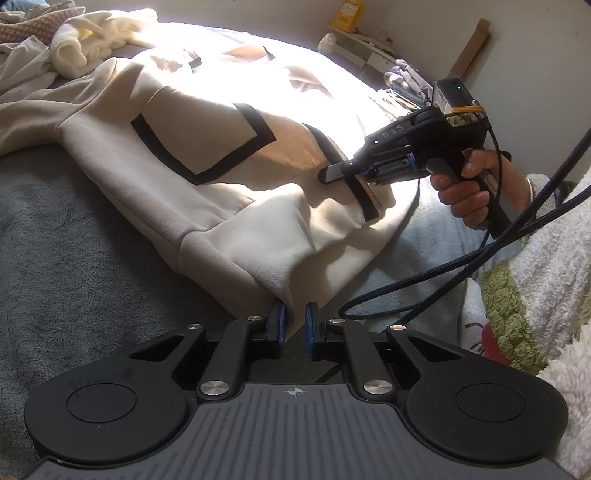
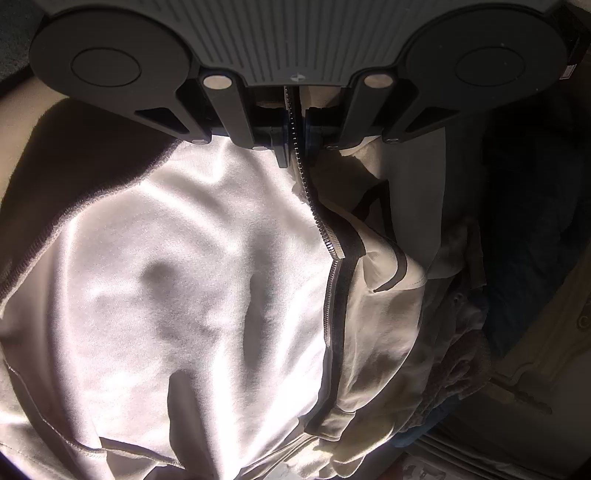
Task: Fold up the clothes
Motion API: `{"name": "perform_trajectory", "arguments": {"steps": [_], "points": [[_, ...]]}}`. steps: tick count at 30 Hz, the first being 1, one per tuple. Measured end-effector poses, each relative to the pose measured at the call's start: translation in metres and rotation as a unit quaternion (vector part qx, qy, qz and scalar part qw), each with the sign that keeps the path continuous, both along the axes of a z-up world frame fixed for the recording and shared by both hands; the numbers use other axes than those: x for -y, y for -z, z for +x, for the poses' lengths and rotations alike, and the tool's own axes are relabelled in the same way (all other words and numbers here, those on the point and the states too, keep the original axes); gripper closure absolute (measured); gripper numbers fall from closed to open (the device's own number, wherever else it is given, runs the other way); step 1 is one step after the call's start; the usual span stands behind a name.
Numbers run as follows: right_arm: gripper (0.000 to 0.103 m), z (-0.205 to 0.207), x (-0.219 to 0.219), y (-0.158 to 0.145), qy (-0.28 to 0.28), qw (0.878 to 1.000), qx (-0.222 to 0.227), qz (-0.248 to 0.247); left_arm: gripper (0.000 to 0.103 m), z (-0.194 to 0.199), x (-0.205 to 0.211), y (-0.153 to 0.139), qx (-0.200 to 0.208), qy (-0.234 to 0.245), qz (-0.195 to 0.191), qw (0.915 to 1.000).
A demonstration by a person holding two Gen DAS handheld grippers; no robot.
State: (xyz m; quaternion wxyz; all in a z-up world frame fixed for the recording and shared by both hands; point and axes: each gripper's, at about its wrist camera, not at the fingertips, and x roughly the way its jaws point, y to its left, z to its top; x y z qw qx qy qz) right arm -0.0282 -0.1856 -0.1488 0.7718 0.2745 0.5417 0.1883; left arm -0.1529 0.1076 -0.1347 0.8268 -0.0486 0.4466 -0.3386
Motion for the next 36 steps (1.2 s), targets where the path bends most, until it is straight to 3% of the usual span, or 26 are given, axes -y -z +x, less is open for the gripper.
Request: {"name": "perform_trajectory", "arguments": {"steps": [4,7,9,11,12,13,17,20,24,28,30,33,36], "points": [[0.094,0.001,0.000,0.000,-0.001,1.000,0.000,0.000,0.093,0.000,-0.008,0.002,-0.013,-0.028,0.007,0.9995],[0.094,0.001,0.001,0.002,0.001,1.000,-0.003,0.002,0.072,0.000,-0.010,0.004,-0.012,-0.053,0.014,0.9984],[0.094,0.001,0.002,0.002,0.003,1.000,-0.004,0.003,0.070,0.003,-0.005,0.005,-0.007,-0.059,0.018,0.9981],[0.094,0.001,0.001,0.001,0.000,1.000,-0.001,-0.001,0.073,0.002,0.006,0.007,0.008,-0.055,0.041,0.9976],[0.094,0.001,0.001,0.000,-0.003,1.000,0.004,-0.004,0.091,0.002,0.011,0.007,0.017,-0.052,0.055,0.9970],[0.094,0.000,0.001,-0.002,-0.007,1.000,0.010,-0.004,0.098,0.001,0.014,0.007,0.027,-0.045,0.072,0.9960],[0.096,-0.006,0.008,-0.016,-0.029,0.998,0.043,0.047,0.102,-0.004,0.005,0.001,0.032,-0.023,0.085,0.9956],[0.096,-0.004,0.010,-0.015,-0.043,0.998,0.034,0.012,0.102,-0.007,0.003,0.002,0.028,0.003,0.115,0.9929],[0.096,-0.006,0.016,0.009,-0.015,1.000,-0.019,-0.015,0.100,0.001,0.002,0.019,-0.047,0.020,0.115,0.9920],[0.096,-0.009,0.012,0.004,-0.030,0.999,-0.003,-0.029,0.090,0.006,-0.017,0.031,-0.102,-0.004,0.073,0.9921],[0.096,-0.010,0.010,-0.001,-0.041,0.998,0.009,-0.037,0.083,0.010,-0.038,0.031,-0.126,-0.038,0.014,0.9913],[0.092,-0.011,0.011,0.000,-0.041,0.999,0.002,-0.032,0.069,0.014,-0.068,0.025,-0.137,-0.103,-0.081,0.9819],[0.082,-0.010,0.014,0.005,-0.030,0.999,-0.014,-0.010,0.063,0.022,-0.073,0.025,-0.134,-0.145,-0.108,0.9744]]}}
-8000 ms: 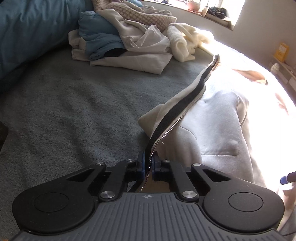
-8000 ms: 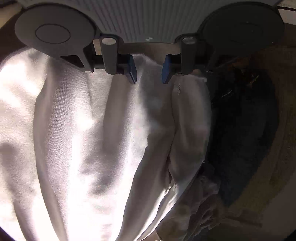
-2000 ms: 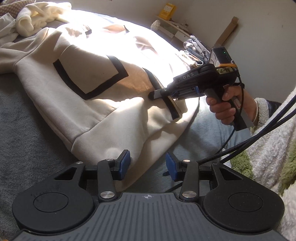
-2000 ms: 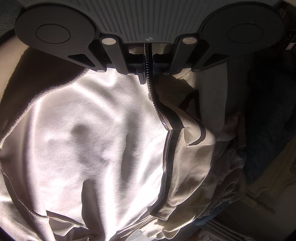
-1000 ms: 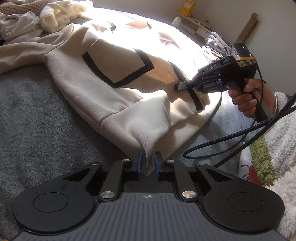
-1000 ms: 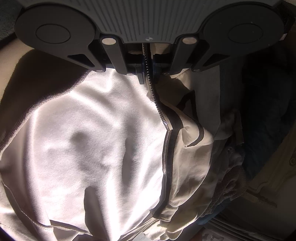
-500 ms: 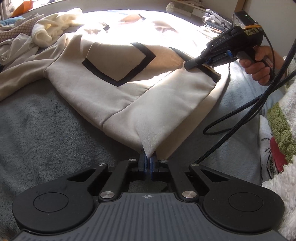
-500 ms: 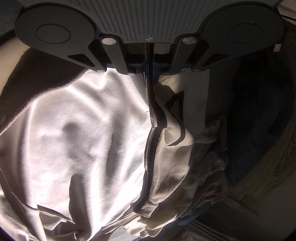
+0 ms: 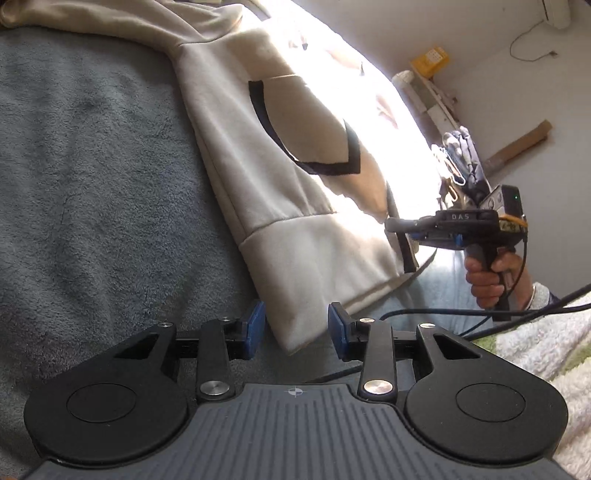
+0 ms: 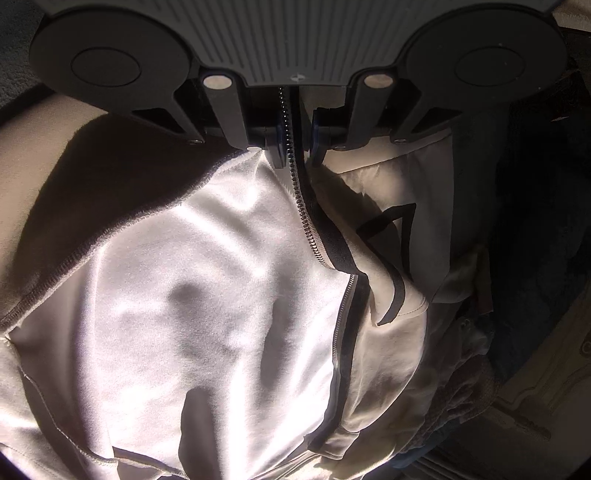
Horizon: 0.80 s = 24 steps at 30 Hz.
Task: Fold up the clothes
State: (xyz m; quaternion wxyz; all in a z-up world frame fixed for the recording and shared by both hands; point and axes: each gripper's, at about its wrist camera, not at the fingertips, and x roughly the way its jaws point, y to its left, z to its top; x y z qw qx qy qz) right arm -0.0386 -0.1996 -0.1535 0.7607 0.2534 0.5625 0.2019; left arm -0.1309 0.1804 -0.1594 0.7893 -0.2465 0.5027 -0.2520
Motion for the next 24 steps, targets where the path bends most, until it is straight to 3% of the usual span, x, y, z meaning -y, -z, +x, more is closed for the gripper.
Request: {"name": "perform_trajectory", "arguments": {"steps": [4,5,6,7,10,13,16,17,18,21,24], "points": [[0.078,-0.002,0.001,0.001,-0.005,1.000,0.002,0.008,0.063,0.017,0.018,0.020,-0.059,-0.028,0.016,0.9977],[0.084,-0.004,0.000,0.000,-0.011,1.000,0.008,0.001,0.068,0.018,0.024,0.024,-0.067,-0.026,0.023,0.9972],[0.097,-0.006,-0.002,-0.003,-0.017,1.000,0.018,-0.010,0.083,0.018,0.029,0.025,-0.061,-0.020,0.032,0.9974],[0.097,-0.008,-0.003,-0.007,-0.023,0.999,0.028,-0.015,0.088,0.017,0.034,0.025,-0.054,-0.012,0.042,0.9975],[0.097,-0.012,-0.003,-0.019,-0.038,0.997,0.059,-0.029,0.088,0.017,0.041,0.021,-0.044,0.013,0.069,0.9965],[0.094,-0.005,-0.007,-0.008,-0.065,0.995,0.012,-0.075,0.088,0.023,0.040,0.024,-0.061,0.018,0.062,0.9960],[0.080,0.009,0.001,-0.015,-0.090,0.994,-0.032,-0.045,0.087,0.028,0.036,0.026,-0.073,0.023,0.054,0.9956],[0.063,0.015,0.005,-0.025,-0.098,0.994,-0.027,-0.035,0.085,0.029,0.037,0.026,-0.073,0.027,0.055,0.9954],[0.053,0.020,0.009,-0.036,-0.103,0.994,-0.013,-0.031,0.085,0.029,0.039,0.025,-0.070,0.034,0.060,0.9952],[0.051,0.046,0.018,-0.068,-0.095,0.995,0.026,-0.018,0.084,0.030,0.044,0.024,-0.062,0.051,0.075,0.9940],[0.051,0.083,0.020,-0.084,-0.055,0.997,0.047,0.025,0.083,0.033,0.046,0.024,-0.067,0.059,0.079,0.9929]]}}
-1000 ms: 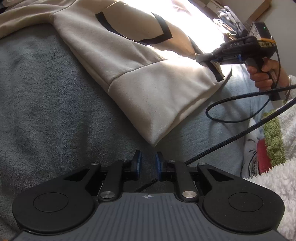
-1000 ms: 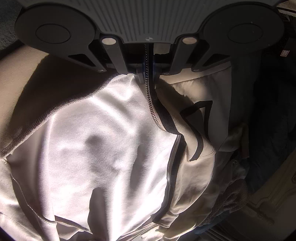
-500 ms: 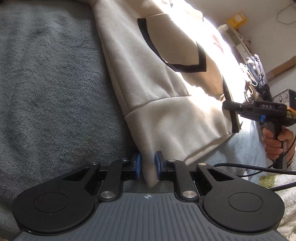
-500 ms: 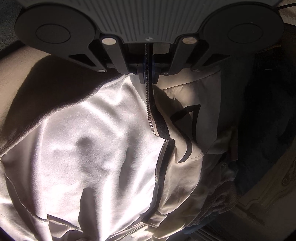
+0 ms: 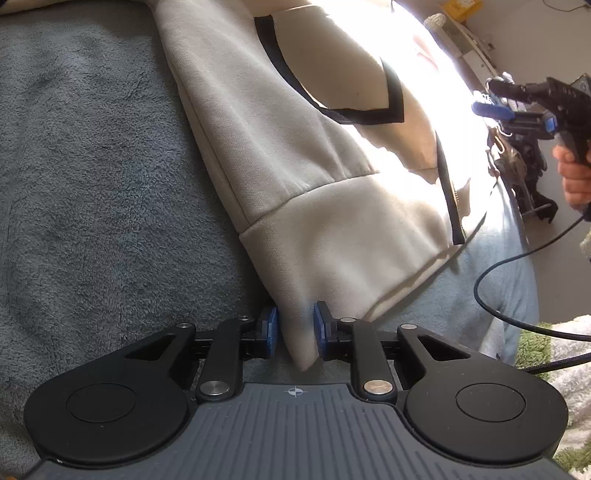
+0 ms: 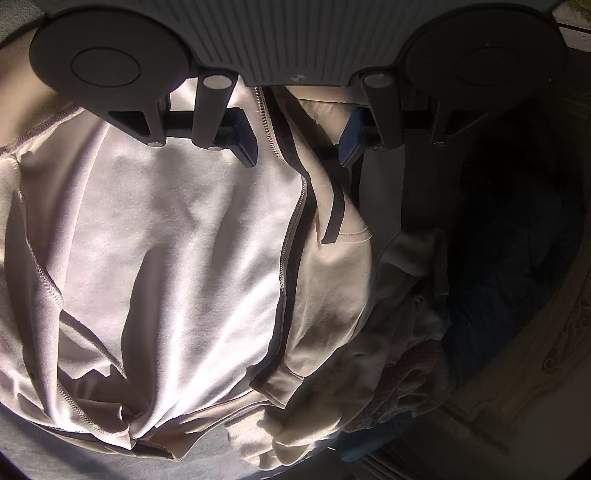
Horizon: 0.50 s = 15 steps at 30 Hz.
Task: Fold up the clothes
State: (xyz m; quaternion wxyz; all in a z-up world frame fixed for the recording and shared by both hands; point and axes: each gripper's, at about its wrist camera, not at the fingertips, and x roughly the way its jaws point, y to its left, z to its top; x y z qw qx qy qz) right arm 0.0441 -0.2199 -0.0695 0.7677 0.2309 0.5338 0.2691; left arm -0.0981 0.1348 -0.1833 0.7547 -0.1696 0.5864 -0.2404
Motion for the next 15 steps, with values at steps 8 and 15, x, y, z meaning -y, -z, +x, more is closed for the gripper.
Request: {"name": "perform_trajectory", "arguments": {"steps": [8,15], "points": [[0.053,0.092,-0.053,0.052,0.054,0.998,-0.006,0.009,0.081,0.001,-0.003,0.005,-0.007,-0.002,-0.005,1.0000],[0.059,0.120,-0.077,0.106,0.069,0.997,-0.040,0.024,0.081,0.003,-0.009,0.010,-0.015,-0.006,-0.021,0.9997]]}}
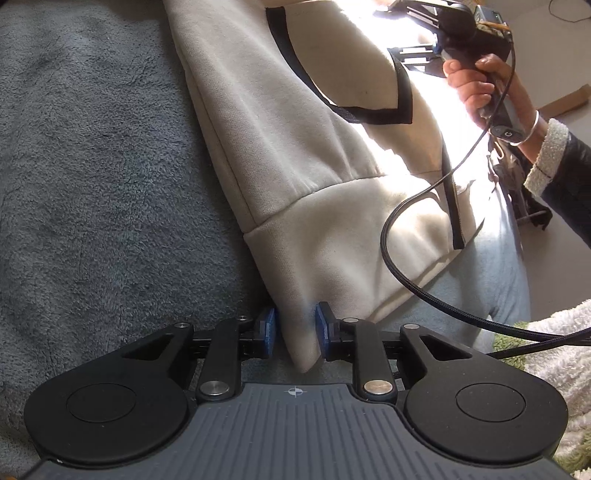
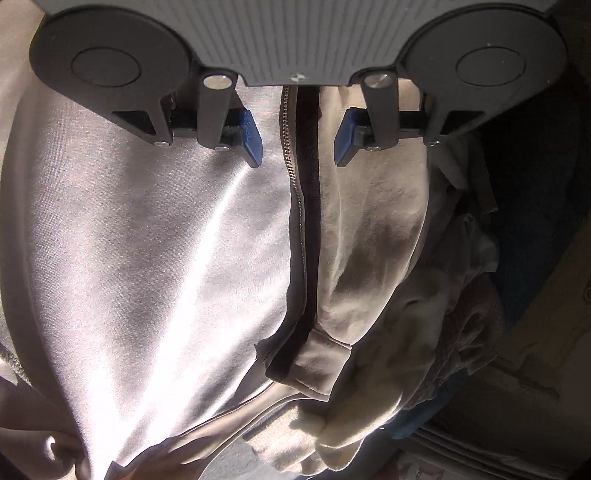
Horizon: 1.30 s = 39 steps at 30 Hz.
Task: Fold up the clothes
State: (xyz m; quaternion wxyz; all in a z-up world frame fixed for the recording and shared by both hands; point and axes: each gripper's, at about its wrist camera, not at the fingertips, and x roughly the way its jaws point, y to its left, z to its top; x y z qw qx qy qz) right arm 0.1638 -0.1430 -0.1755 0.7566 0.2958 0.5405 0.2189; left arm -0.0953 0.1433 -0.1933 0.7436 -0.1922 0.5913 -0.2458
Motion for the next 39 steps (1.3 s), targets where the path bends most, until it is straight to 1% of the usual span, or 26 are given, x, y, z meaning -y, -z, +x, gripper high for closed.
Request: {"name": "perform_trajectory", "arguments": {"steps": [2,4,6,7,8,9,11,13,16,18,19,20,22,23,24,25,26,27,28,29,31,33,34,35,38,39], "points": [[0.060,0.004,-0.003,0.006,-0.003,1.000,-0.002,0.015,0.081,0.001,-0.003,0.002,-0.005,0.001,-0.007,1.0000],[0.062,0.005,-0.006,0.009,-0.011,1.000,0.003,0.015,0.080,0.003,-0.005,0.004,-0.010,0.002,-0.014,0.9998],[0.074,0.006,-0.010,0.010,-0.022,1.000,0.010,0.008,0.080,0.005,-0.008,0.006,-0.016,0.003,-0.021,0.9996],[0.083,0.006,-0.013,0.010,-0.028,1.000,0.014,0.004,0.080,0.005,-0.010,0.007,-0.018,0.005,-0.024,0.9995],[0.089,0.006,-0.015,0.011,-0.033,0.999,0.018,0.001,0.080,0.006,-0.011,0.008,-0.021,0.006,-0.027,0.9994],[0.093,0.005,-0.016,0.010,-0.038,0.999,0.024,-0.005,0.080,0.007,-0.012,0.008,-0.024,0.008,-0.030,0.9992],[0.094,0.002,-0.019,0.000,-0.041,0.998,0.046,-0.028,0.080,0.010,-0.014,0.009,-0.028,0.012,-0.034,0.9989],[0.094,-0.002,-0.019,-0.022,-0.039,0.993,0.093,-0.064,0.080,0.010,-0.018,0.009,-0.032,0.014,-0.039,0.9986],[0.094,-0.002,-0.021,-0.057,-0.046,0.975,0.169,-0.134,0.080,0.011,-0.020,0.009,-0.041,0.008,-0.044,0.9981],[0.094,0.000,-0.031,-0.068,-0.062,0.962,0.198,-0.176,0.080,0.011,-0.019,0.010,-0.045,0.005,-0.044,0.9980],[0.094,0.001,-0.039,-0.069,-0.076,0.953,0.211,-0.204,0.080,0.010,-0.019,0.010,-0.045,0.006,-0.042,0.9981],[0.094,0.001,-0.050,-0.066,-0.094,0.939,0.226,-0.242,0.080,0.010,-0.018,0.010,-0.045,0.007,-0.040,0.9981],[0.093,-0.006,-0.075,-0.052,-0.132,0.901,0.252,-0.326,0.080,0.010,-0.018,0.009,-0.046,0.010,-0.037,0.9982],[0.092,-0.009,-0.085,-0.039,-0.152,0.882,0.256,-0.364,0.080,0.010,-0.018,0.008,-0.046,0.012,-0.035,0.9982],[0.090,-0.012,-0.092,-0.028,-0.165,0.867,0.258,-0.392,0.080,0.010,-0.017,0.008,-0.046,0.013,-0.034,0.9983],[0.088,-0.013,-0.093,-0.020,-0.164,0.862,0.259,-0.403,0.080,0.010,-0.017,0.007,-0.046,0.014,-0.033,0.9983],[0.080,-0.013,-0.092,-0.015,-0.158,0.860,0.260,-0.409,0.080,0.009,-0.017,0.007,-0.046,0.015,-0.033,0.9983],[0.071,-0.013,-0.087,-0.018,-0.144,0.863,0.262,-0.407,0.080,0.009,-0.017,0.006,-0.047,0.014,-0.032,0.9983],[0.067,-0.012,-0.082,-0.023,-0.132,0.866,0.258,-0.407,0.080,0.009,-0.018,0.006,-0.047,0.014,-0.032,0.9983],[0.065,-0.011,-0.076,-0.029,-0.122,0.871,0.254,-0.402,0.080,0.008,-0.019,0.006,-0.047,0.015,-0.032,0.9983],[0.065,-0.012,-0.057,-0.046,-0.106,0.890,0.247,-0.369,0.079,0.008,-0.021,0.007,-0.047,0.016,-0.032,0.9982],[0.065,-0.022,-0.047,-0.064,-0.108,0.893,0.258,-0.354,0.079,0.007,-0.021,0.007,-0.047,0.018,-0.033,0.9982],[0.065,-0.028,-0.043,-0.073,-0.109,0.890,0.266,-0.353,0.079,0.007,-0.021,0.007,-0.048,0.019,-0.033,0.9981],[0.066,-0.036,-0.042,-0.080,-0.112,0.881,0.280,-0.364,0.079,0.007,-0.021,0.007,-0.048,0.019,-0.034,0.9981],[0.066,-0.053,-0.041,-0.092,-0.122,0.844,0.322,-0.410,0.079,0.007,-0.022,0.008,-0.048,0.022,-0.035,0.9980],[0.066,-0.056,-0.039,-0.093,-0.125,0.838,0.328,-0.419,0.079,0.006,-0.022,0.008,-0.048,0.023,-0.034,0.9980]]}}
